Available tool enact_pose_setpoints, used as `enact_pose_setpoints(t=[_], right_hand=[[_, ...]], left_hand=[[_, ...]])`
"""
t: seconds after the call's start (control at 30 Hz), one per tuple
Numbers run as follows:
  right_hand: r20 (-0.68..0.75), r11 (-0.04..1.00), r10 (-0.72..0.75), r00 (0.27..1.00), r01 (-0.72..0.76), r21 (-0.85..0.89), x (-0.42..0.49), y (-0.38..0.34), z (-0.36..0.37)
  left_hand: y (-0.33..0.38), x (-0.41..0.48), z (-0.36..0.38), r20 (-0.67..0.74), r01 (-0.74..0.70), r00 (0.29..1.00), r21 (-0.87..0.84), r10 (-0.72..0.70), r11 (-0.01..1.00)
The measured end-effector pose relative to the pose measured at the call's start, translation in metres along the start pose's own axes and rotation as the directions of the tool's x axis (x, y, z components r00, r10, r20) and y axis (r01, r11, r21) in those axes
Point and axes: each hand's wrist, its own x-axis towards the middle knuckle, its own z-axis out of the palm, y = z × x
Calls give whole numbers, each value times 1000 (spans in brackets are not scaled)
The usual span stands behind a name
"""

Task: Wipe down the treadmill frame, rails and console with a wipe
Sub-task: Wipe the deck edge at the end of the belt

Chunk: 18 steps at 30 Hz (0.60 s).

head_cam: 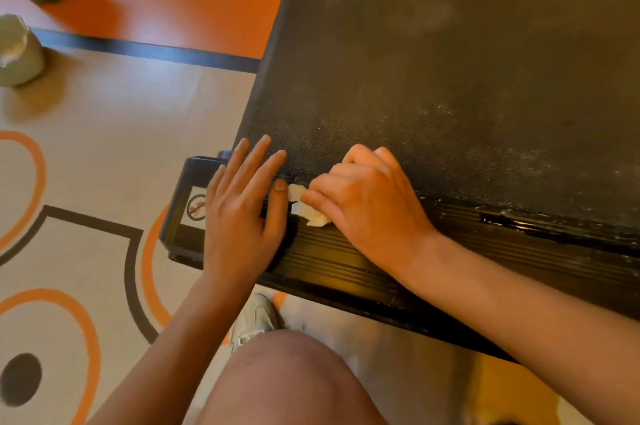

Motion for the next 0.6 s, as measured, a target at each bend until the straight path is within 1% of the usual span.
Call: enact_pose_setpoints(t=[0.07,0.13,0.2,0.27,0.4,0.47,0.53,0.6], right_hand=[[24,1000,-7,1000,7,-2,-6,-2,-9],[61,999,-44,997,45,-5,-15,-4,-18],[46,996,-78,996,80,-32,-28,-7,-26],[32,995,-83,996,85,-60,-40,-9,-34],[-4,994,2,1000,-2,-108,-73,-6,-45],[-18,987,56,998,-58,-150,-93,-2,-49],[-6,976,105,994,-104,-189,-110,3,-52],[0,964,146,989,-142,-224,-123,9,-54]], left_hand=[[5,-1,-1,-7,35,999,-9,-35,999],[10,-3,-3,9,64,998,-3,-64,998],[15,-7,-7,49,56,997,37,-58,998],[18,-8,-9,98,45,994,64,-51,997],[22,-18,-18,196,41,979,46,-49,998],[27,-24,-22,208,22,978,9,-24,1000],[36,-29,-25,214,47,976,-38,-38,998],[43,-31,-26,247,55,968,-32,-46,998]])
